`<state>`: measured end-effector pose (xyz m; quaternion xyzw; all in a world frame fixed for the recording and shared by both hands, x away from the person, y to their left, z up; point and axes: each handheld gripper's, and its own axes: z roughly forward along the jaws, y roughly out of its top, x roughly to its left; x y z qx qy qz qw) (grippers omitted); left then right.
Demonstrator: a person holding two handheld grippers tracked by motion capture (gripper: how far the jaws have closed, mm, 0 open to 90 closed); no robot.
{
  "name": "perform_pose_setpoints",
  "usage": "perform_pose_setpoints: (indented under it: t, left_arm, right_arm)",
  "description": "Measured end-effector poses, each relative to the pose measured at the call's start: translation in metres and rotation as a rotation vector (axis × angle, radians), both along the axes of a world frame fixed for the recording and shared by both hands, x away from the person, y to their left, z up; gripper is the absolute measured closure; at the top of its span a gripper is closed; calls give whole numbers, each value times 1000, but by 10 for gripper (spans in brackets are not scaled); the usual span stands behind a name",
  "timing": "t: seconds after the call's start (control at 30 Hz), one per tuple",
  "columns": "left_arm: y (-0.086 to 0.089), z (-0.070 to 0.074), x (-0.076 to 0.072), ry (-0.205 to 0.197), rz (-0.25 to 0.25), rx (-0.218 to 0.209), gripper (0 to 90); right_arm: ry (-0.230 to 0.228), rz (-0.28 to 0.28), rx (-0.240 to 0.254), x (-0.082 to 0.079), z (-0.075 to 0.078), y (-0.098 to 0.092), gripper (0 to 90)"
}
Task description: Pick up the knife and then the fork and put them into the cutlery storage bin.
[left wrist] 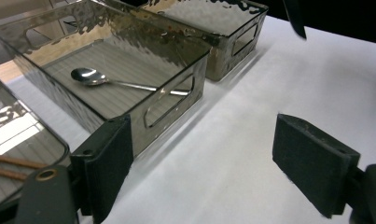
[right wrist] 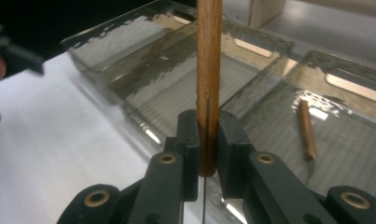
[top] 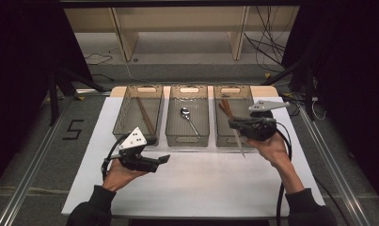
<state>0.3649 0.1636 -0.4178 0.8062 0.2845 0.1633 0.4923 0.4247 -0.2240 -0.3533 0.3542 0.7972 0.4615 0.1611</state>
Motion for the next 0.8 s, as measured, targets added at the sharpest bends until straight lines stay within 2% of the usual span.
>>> perform_pose_setpoints:
  t: [0.17,0.33,0.47,0.57,0.8]
  left_arm:
    - [7,-13,-3,-8,25,-21,189]
    - [16,-23,-4,-5,60,-38,183]
    - [22,-27,-5,-11,84,-50,183]
    - [25,-28,-6,-18,101,-57,183]
    - [29,-34,-11,-37,117,-36,183]
  right_arm:
    - [90,-17,43,28,11,-8,814]
    - [141,-45,66,55,17,-10,814]
    - [177,-61,111,72,19,-13,814]
    - [188,-90,115,84,20,-15,814]
    - [202,-165,134,107,20,-19,813]
